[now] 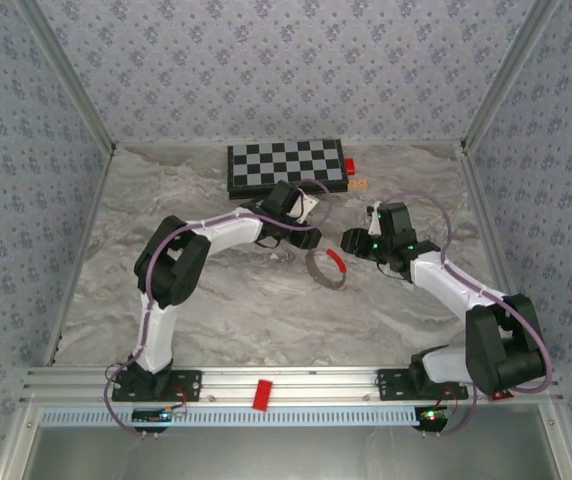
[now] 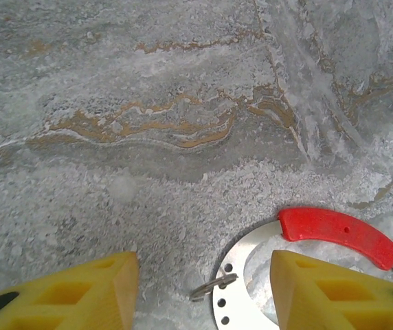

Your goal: Put the keys on the keyring

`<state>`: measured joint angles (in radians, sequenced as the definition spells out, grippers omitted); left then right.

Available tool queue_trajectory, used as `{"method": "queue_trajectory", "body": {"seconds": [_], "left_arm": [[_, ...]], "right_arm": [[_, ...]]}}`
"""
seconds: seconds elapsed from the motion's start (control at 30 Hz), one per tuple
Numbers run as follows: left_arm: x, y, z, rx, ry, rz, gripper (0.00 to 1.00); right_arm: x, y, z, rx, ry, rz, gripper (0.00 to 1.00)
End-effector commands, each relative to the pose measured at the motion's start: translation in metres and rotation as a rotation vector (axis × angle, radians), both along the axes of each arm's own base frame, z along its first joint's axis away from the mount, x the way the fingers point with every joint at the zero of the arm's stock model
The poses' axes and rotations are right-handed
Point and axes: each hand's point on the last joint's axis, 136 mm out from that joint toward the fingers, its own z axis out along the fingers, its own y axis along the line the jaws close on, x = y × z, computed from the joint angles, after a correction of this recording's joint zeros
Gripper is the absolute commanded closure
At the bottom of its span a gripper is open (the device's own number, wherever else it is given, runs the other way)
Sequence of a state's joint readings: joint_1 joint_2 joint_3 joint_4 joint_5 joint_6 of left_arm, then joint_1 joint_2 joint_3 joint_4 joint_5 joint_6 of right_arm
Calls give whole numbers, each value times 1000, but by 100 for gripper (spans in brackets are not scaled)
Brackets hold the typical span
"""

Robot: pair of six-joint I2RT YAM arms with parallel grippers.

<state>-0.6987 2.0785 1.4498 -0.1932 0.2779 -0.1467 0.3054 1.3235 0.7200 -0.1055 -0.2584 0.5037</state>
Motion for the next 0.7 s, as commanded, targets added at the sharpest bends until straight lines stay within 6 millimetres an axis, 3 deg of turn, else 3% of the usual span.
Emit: {"method": "queue_trajectory", "body": {"seconds": [0.0, 0.3, 0.67], "left_arm": [[-3, -6, -2, 5, 13, -48, 47], [-18, -16, -11, -15, 68, -114, 48], [-31, -19, -13, -2, 89, -153, 60]], "right_arm": [[-8, -6, -6, -17, 19, -3, 56], [-8, -6, -7, -15, 24, -4, 55], [-12, -7, -6, -14, 25, -4, 55]]}}
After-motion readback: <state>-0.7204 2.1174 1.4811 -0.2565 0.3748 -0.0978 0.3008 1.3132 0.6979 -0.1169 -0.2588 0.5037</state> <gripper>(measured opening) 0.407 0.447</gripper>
